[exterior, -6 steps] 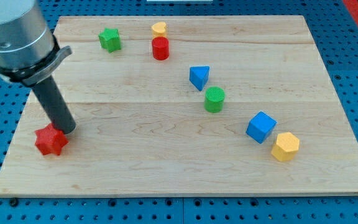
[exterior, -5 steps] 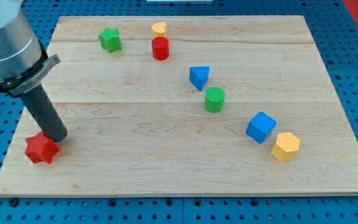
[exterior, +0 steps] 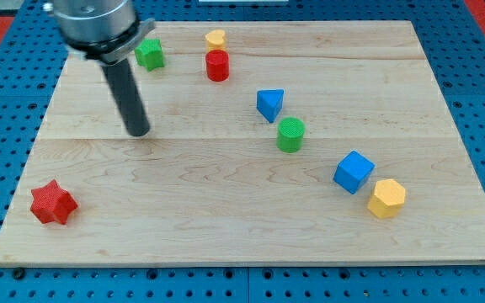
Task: Move your arm towards the red circle
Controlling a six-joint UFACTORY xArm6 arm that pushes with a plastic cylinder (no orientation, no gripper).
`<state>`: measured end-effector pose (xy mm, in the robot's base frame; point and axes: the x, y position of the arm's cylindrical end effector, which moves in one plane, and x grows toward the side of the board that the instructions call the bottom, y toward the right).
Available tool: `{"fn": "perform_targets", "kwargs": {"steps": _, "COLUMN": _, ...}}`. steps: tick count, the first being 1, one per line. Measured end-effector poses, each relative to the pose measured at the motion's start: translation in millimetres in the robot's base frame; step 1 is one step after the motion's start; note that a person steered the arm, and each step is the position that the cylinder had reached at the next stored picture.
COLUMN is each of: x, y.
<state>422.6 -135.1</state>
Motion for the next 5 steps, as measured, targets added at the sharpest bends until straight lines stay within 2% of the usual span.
{"fn": "perform_targets", "kwargs": {"steps": 2, "x": -49.1, "y": 51.7}}
{"fn": "perform_targets", "kwargs": {"steps": 5, "x": -95.8, "y": 150.6}}
